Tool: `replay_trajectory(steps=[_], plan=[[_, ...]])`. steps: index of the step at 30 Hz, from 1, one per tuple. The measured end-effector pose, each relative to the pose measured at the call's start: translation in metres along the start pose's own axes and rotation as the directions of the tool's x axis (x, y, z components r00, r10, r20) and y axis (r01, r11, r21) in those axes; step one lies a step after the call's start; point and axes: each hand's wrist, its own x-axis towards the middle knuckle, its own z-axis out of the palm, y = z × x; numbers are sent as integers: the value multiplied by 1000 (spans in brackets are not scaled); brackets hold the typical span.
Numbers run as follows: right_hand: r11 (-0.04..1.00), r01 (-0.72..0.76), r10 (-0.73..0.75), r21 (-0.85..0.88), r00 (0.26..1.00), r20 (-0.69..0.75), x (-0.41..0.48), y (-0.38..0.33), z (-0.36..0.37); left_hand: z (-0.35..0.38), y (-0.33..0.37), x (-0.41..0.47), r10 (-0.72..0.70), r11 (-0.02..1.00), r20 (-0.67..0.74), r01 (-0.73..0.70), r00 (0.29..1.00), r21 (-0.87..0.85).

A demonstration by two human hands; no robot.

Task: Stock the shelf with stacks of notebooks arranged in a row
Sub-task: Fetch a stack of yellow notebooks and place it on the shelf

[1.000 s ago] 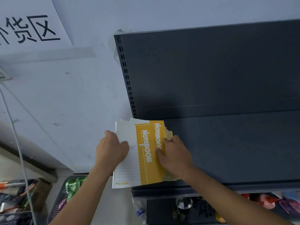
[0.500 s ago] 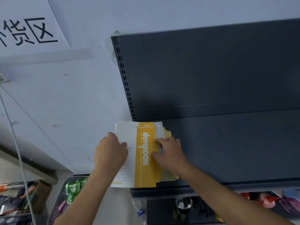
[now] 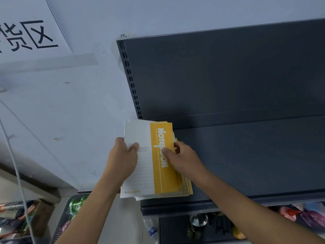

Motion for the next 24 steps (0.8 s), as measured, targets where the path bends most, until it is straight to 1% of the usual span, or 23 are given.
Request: replay_trajectory(steps=[2, 3, 5, 7, 8, 12, 16, 19, 24], plan=[[998, 38, -36, 53, 998, -44, -2, 1, -5, 4, 4, 1, 26, 999, 5, -26, 1000, 33], [997, 49, -44, 64, 997, -69, -3, 2, -7, 7, 6, 1, 48, 995, 29, -50, 998, 81], [998, 51, -46, 36, 992, -118, -5, 3, -12, 12, 10, 1, 94, 965, 94, -114, 991, 236], [999, 33, -32, 4, 987, -160, -8, 5, -19, 16, 12, 0, 142, 921, 116, -174, 983, 348], [1000, 20, -22, -11, 985, -173, -10, 5, -24, 18, 14, -1, 164, 915, 110, -193, 980, 355], [999, -22, 12, -43, 973, -232, -18, 12, -41, 31, 24, -7, 235, 933, 58, -242, 970, 266], [997, -52, 37, -51, 962, -272, -29, 22, -58, 54, 31, -7, 292, 923, 117, -311, 949, 227], [994, -80, 54, -72, 949, -311, -41, 30, -75, 72, 40, -12, 305, 921, 174, -337, 936, 198], [985, -127, 71, -119, 916, -394, -69, 46, -113, 105, 66, -32, 398, 867, 253, -452, 882, 210]])
